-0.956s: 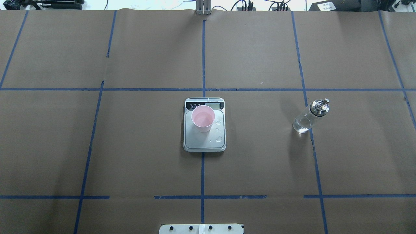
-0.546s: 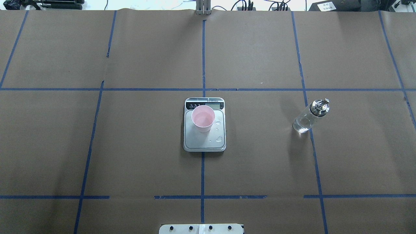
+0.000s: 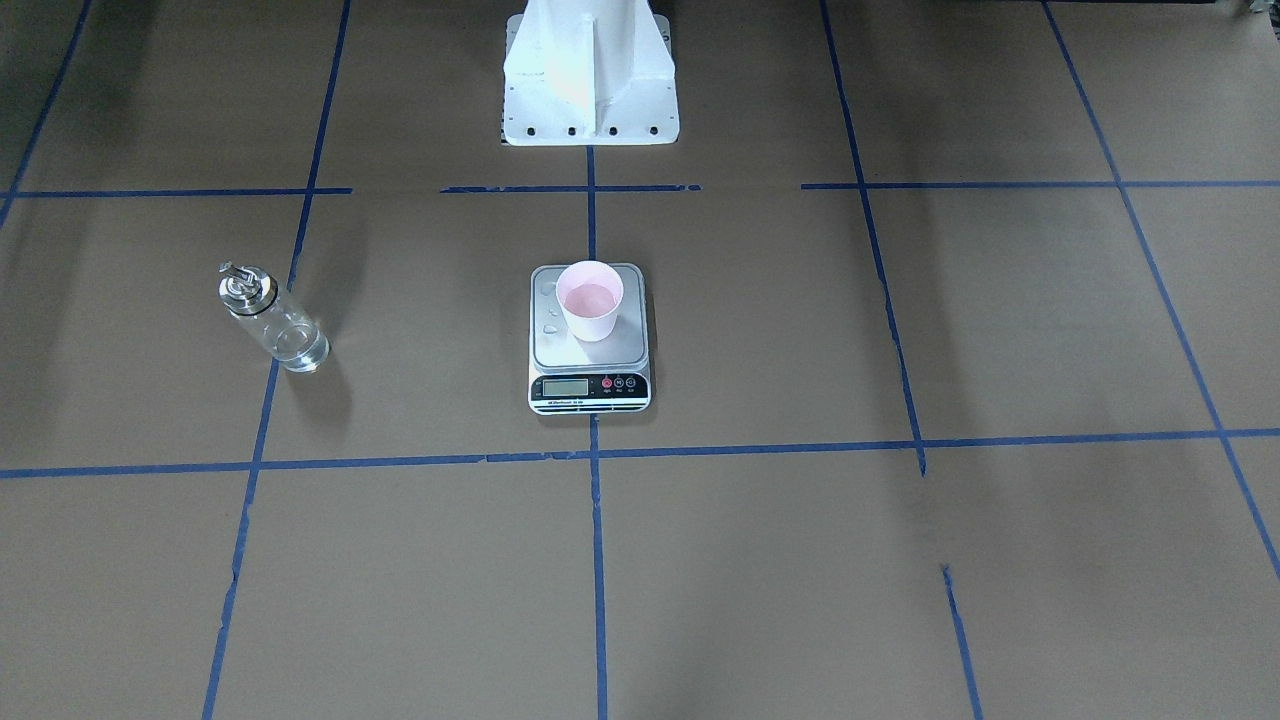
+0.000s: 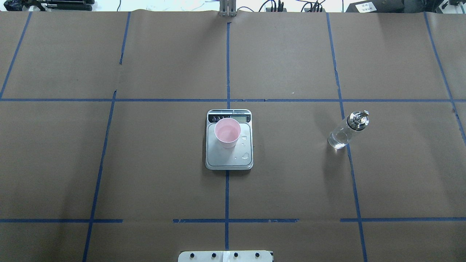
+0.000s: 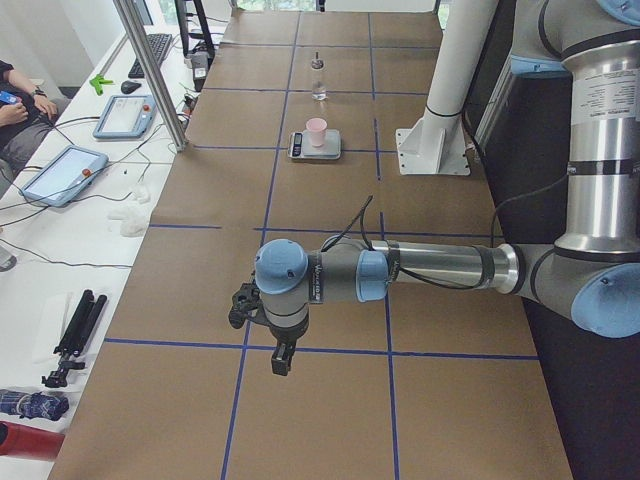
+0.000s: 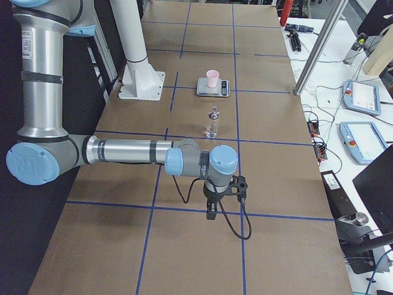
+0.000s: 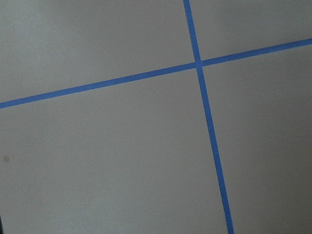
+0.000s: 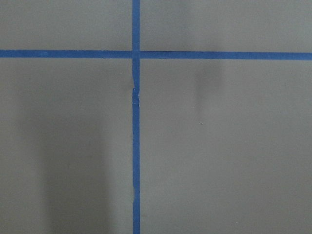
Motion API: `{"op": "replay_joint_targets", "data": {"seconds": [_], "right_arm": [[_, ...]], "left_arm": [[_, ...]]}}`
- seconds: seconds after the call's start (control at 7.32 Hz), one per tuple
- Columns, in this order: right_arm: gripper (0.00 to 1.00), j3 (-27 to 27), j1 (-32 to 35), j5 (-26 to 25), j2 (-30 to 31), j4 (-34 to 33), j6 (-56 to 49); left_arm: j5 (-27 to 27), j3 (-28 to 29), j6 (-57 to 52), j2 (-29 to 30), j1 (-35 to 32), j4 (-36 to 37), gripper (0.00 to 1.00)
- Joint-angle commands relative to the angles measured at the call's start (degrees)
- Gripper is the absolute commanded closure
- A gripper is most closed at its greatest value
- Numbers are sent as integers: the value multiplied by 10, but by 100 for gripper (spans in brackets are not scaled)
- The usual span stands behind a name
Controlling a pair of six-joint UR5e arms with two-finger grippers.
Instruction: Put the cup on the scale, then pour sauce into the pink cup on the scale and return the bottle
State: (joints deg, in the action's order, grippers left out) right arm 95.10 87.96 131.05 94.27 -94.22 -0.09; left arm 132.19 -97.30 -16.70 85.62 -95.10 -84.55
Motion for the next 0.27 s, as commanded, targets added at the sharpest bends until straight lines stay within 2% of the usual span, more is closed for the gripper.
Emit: {"op": "replay_joint_targets", "data": {"seconds": [0.0,0.14], "right_arm": [[0,0,0,0,0,0,0],[0,-1,-1,0,0,0,0]], "left_arm": [[0,-1,0,1,0,0,0],[0,-1,0,1,0,0,0]]}}
